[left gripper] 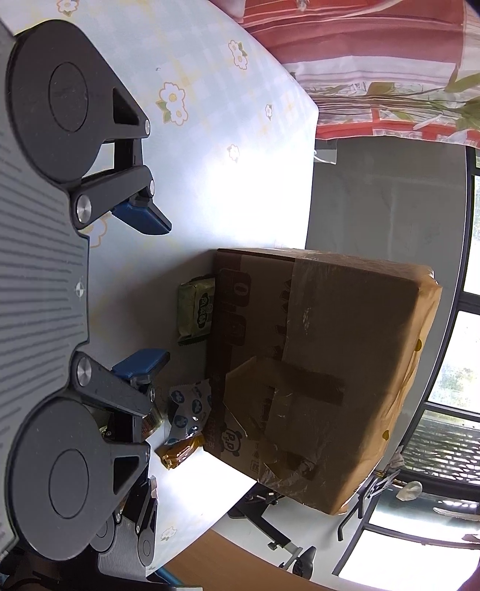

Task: Organize snacks
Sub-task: 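Grasp the gold packet with the right tool while the left tool grasps the green pastry packet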

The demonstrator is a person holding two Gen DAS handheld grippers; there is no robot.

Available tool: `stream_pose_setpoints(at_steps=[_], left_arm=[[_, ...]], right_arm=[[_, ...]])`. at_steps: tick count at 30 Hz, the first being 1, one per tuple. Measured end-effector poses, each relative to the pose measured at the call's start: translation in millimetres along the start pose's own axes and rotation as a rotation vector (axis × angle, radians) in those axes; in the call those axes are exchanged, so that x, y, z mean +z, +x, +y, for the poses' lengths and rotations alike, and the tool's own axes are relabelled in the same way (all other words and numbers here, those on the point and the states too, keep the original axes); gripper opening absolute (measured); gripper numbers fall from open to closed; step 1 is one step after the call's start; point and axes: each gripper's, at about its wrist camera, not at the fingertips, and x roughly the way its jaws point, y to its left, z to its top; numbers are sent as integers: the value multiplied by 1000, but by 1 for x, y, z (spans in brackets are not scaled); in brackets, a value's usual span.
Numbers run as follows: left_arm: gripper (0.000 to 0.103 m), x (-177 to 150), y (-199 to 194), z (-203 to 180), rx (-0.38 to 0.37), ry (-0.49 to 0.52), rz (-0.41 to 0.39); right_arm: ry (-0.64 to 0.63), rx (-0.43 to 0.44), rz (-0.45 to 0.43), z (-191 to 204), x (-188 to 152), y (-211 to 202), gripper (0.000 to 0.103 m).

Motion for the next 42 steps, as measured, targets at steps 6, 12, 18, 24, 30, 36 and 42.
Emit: stream_pose_setpoints(at_steps=[6,12,18,24,30,36,42], left_arm=[[70,-2,1,-5,14,13,22],[70,-5,4,-8,37,9,51],[70,5,21,-10,26,-1,65],[70,29,69,-20,23,11,91],[70,38,115,-27,113,29,115],[70,40,133,-34,98,21,144],[60,34,130,-43,87,70,142]], right_arm=[[-1,31,-49,-2,1,-8,51],[-11,74,-97,-3,0,-17,51],[8,110,-114,-8,-4,-22,51],[50,124,-124,-17,-8,-25,51],[50,149,-137,-19,-9,-27,51],[61,154,-137,-24,-9,-27,51],[76,153,-124,-27,-10,-25,51]])
